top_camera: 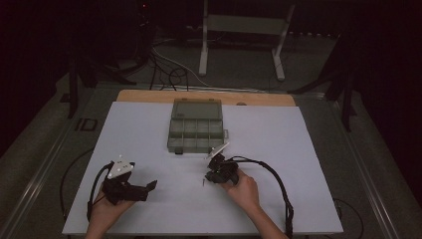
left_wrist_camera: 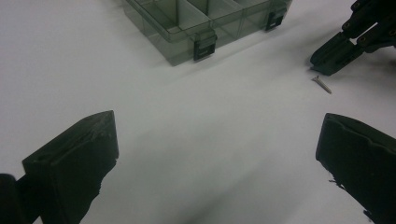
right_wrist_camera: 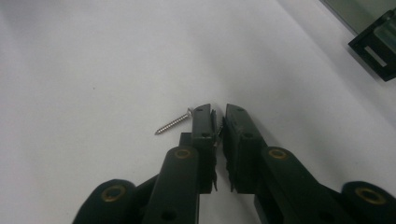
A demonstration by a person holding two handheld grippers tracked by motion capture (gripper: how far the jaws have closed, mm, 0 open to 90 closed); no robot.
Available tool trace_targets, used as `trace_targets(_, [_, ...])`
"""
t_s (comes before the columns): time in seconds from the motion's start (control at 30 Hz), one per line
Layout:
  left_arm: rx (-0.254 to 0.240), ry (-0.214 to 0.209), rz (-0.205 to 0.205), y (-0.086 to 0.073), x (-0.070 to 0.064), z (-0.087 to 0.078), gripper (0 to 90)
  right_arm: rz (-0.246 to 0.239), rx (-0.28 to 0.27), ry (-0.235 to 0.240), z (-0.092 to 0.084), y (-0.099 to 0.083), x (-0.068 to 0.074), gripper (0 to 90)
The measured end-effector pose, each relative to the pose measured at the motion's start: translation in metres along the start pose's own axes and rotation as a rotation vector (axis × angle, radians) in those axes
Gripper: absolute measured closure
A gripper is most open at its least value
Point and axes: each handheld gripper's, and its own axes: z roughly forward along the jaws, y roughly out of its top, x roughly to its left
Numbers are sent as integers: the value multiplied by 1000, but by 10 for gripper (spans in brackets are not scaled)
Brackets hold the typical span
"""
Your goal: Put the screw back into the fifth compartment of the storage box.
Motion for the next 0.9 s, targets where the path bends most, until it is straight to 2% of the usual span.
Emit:
trace_targets(0.2, [-6,0,-5,0,1,-1,1,6,5,6,0,0,-2,868])
trace_targets(0.33, [-4,-3,-2,0,0,0,1,22,9,37,-1,0,-7,872])
trace_targets(0.43, [-5,-3,0,1,0,-1,1,12,17,41,-2,2,-7,873])
trace_targets(0.63, [-8,0,-5,0,1,-1,1,-2,-16,70,-11,15,-9,874])
trace_targets(0.83, [-12,-2,-12,0,2,-2,1,-41,-61,73,-26,33,-15,873])
trace_targets(0.9, [-12,-3,-11,0,2,-2,1,-37,-78,78,-30,39,-17,873])
